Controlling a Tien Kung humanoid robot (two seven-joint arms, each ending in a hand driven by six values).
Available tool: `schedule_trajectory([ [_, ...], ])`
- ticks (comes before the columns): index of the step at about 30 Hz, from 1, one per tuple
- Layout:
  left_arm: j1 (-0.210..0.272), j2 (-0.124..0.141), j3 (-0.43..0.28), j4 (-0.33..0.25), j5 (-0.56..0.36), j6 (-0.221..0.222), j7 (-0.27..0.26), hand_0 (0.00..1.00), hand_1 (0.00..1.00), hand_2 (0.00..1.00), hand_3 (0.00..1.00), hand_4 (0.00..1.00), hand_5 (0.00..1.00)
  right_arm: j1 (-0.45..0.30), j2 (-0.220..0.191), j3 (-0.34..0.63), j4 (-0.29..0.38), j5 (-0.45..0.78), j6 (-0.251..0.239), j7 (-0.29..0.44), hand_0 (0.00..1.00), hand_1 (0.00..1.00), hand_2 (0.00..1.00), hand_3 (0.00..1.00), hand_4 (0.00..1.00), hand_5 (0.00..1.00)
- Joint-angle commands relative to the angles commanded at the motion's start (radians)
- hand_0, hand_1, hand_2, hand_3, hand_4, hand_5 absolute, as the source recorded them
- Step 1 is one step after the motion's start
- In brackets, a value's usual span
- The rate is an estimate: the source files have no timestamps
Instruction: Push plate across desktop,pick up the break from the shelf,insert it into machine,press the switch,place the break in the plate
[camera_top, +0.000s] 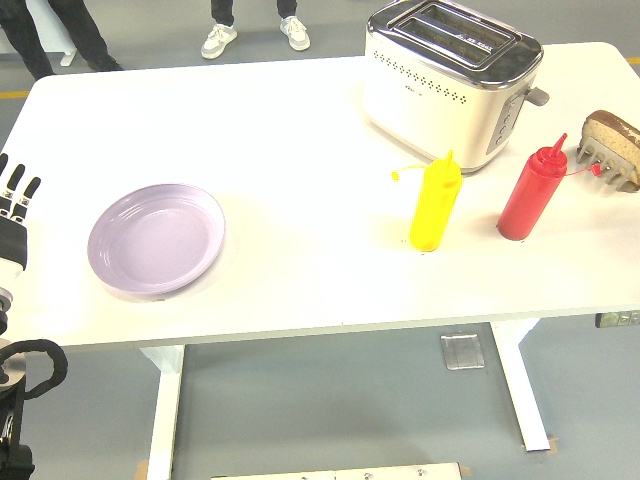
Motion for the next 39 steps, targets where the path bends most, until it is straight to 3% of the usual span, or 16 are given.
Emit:
schedule_trajectory([
  [7, -0.004, -0.003, -0.001, 0.055, 0.004, -0.024, 0.006, 0.841, 0.881, 0.892, 0.832, 0.616, 0.998, 0.004, 0.007, 0.000, -0.001, 0.010, 0.003, -0.003, 0.866, 0.812, 0.787, 0.773, 0.521, 0.611],
  [13, -0.019, -0.004, 0.030, 0.144, -0.003, -0.076, -0.014, 0.845, 0.883, 0.891, 0.833, 0.622, 0.998, 0.004, 0.009, -0.002, -0.002, 0.015, 0.005, -0.003, 0.866, 0.812, 0.787, 0.772, 0.522, 0.594],
  [25, -0.059, -0.012, 0.134, 0.201, -0.043, -0.132, -0.021, 0.846, 0.884, 0.888, 0.831, 0.630, 0.998, 0.009, 0.012, -0.017, -0.003, -0.008, 0.002, -0.005, 0.866, 0.812, 0.788, 0.771, 0.519, 0.579],
  [27, -0.063, -0.014, 0.146, 0.204, -0.046, -0.134, -0.020, 0.845, 0.883, 0.888, 0.831, 0.633, 0.998, 0.011, 0.011, -0.023, -0.003, -0.025, -0.004, -0.005, 0.867, 0.813, 0.788, 0.772, 0.512, 0.528],
  [31, -0.074, -0.021, 0.171, 0.211, -0.055, -0.136, -0.020, 0.845, 0.883, 0.888, 0.831, 0.633, 0.998, 0.021, -0.005, -0.066, -0.010, -0.143, -0.073, -0.008, 0.867, 0.813, 0.788, 0.772, 0.512, 0.528],
  [32, -0.077, -0.022, 0.174, 0.212, -0.057, -0.136, -0.020, 0.845, 0.882, 0.888, 0.830, 0.634, 0.998, 0.024, -0.011, -0.078, -0.014, -0.172, -0.087, -0.014, 0.882, 0.836, 0.819, 0.795, 0.576, 0.280],
  [36, -0.086, -0.025, 0.193, 0.216, -0.066, -0.136, -0.019, 0.845, 0.882, 0.888, 0.830, 0.634, 0.998, 0.044, -0.045, -0.140, -0.045, -0.323, -0.167, -0.041, 0.882, 0.836, 0.819, 0.795, 0.576, 0.280],
  [39, -0.092, -0.027, 0.207, 0.218, -0.072, -0.136, -0.018, 0.846, 0.883, 0.888, 0.830, 0.637, 0.998, 0.063, -0.066, -0.167, -0.068, -0.432, -0.178, -0.080, 0.907, 0.862, 0.851, 0.839, 0.615, 0.232],
])
